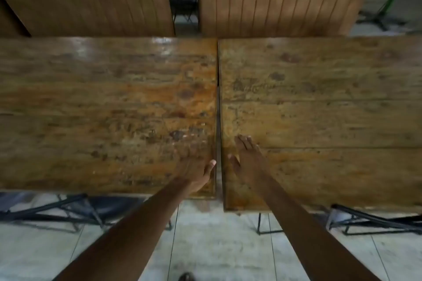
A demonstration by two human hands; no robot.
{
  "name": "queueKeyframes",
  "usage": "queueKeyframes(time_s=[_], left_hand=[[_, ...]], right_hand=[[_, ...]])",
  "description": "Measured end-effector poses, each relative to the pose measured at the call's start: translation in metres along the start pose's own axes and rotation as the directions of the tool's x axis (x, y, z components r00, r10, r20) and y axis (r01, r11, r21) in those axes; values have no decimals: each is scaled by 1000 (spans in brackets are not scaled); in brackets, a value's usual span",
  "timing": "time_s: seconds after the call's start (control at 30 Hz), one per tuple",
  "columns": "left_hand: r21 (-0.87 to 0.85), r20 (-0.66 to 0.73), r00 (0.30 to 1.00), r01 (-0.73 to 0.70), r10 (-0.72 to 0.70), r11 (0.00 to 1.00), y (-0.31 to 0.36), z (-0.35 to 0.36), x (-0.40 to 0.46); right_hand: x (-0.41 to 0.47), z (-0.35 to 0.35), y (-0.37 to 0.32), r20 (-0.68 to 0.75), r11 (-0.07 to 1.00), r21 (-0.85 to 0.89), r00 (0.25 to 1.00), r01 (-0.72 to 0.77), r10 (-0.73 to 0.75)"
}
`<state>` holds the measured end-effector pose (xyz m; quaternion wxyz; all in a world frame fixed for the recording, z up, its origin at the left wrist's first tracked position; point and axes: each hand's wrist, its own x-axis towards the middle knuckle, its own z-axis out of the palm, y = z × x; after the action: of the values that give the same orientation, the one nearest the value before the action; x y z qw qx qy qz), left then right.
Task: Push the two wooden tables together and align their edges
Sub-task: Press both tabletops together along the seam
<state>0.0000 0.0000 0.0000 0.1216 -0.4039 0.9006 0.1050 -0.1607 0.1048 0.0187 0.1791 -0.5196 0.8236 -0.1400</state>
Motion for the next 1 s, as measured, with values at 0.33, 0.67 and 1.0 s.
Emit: queueKeyframes(time_s=[0.33, 0.67, 1.0], left_hand=[[-19, -162, 987, -26, 22, 999, -5, 75, 15], [10, -223, 972, -69, 69, 998, -9, 81, 16], [22, -214, 975, -60, 63, 998, -6, 79, 14]], right_hand=[[-9, 89, 28, -57, 984, -141, 992, 106, -115], [-2, 99, 31, -111, 982, -156, 986, 107, -125], [13, 94, 23, -106, 983, -154, 988, 99, -116]])
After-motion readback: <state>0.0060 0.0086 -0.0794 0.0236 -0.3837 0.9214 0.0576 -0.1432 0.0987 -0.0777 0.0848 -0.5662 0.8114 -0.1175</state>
